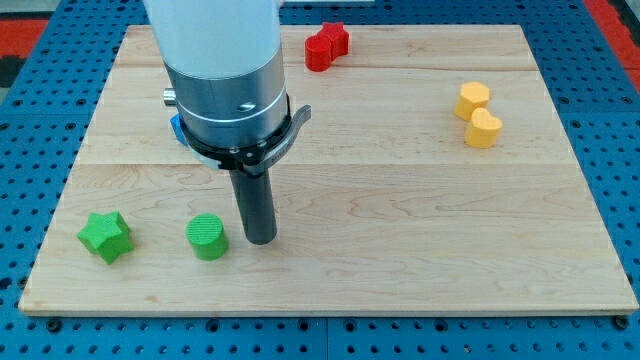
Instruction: Push the green circle into the green star
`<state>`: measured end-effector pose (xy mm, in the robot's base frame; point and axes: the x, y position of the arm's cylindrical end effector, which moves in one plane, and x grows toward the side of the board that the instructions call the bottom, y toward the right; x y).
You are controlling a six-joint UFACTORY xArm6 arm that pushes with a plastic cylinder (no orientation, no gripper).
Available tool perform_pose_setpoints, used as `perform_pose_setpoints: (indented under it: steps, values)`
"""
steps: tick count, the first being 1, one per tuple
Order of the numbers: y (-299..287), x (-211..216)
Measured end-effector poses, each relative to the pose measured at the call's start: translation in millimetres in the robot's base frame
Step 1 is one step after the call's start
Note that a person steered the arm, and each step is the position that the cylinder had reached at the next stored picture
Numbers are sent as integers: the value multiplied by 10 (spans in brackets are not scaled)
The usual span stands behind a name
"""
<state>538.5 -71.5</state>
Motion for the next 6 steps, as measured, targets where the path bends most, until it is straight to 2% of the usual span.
perform_pose_setpoints:
  steps: [1,2,3,4,6]
  values:
    - [-660,0]
    - [-1051,-11]
    - [-168,-222]
    - [202,-431]
    - [280,-793]
